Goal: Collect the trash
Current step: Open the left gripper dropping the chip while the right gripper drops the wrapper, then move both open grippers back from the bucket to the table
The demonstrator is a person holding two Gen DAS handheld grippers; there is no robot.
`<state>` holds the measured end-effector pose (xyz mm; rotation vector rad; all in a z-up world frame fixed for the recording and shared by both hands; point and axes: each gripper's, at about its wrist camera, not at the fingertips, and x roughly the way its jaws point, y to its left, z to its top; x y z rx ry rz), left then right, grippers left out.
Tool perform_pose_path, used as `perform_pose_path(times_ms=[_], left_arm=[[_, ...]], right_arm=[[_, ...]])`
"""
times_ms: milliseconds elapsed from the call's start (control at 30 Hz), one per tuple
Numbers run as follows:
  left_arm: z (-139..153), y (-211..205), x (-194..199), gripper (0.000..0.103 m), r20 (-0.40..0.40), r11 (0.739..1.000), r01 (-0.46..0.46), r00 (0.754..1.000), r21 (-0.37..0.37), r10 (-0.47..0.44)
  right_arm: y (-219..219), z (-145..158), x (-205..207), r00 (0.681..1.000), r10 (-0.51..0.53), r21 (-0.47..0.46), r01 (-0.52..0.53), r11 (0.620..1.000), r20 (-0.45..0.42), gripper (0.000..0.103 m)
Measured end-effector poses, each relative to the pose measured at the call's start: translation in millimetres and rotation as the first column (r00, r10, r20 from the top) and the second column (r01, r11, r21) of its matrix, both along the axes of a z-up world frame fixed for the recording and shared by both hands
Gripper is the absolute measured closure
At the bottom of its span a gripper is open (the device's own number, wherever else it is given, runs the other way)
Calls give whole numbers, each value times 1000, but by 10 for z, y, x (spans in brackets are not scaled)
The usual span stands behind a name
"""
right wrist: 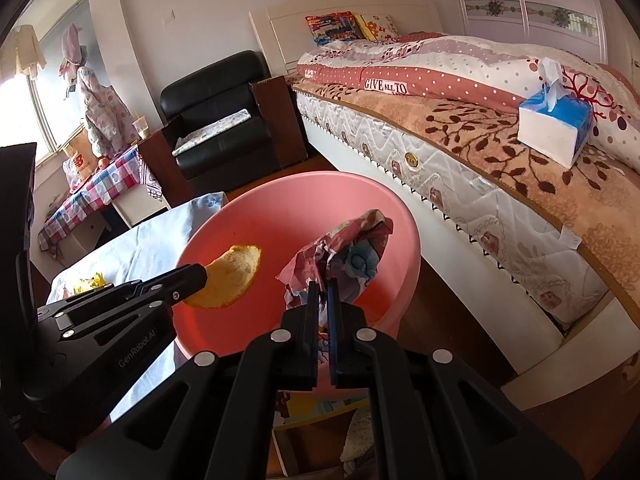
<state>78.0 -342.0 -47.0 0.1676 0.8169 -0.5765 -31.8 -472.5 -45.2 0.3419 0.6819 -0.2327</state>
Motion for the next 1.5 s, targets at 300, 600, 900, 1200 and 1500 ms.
perform_pose_path(times_ms=[300,600,900,1200,1500], left_arm=[[-10,8,12,94,1,1000,-10,1000,-14,10],[39,23,-29,64,28,999,-16,999,-31,17],[81,86,-33,58,34,998,-33,999,-45,35],[124,178,-26,57,39,997,-52,998,-58,54],[202,289,-52,57,49,995,-67,996,-75,71]], right_arm=[[-13,-35,22,1000,0,2,0,1000,-8,99],[-12,-33,21,1000,-1,2,1,1000,-7,99],[11,-85,67,999,-2,-6,2,1000,-32,98],[34,-76,66,999,10,7,-9,1000,-33,73],[123,10,20,1000,20,-6,-20,1000,-17,73]])
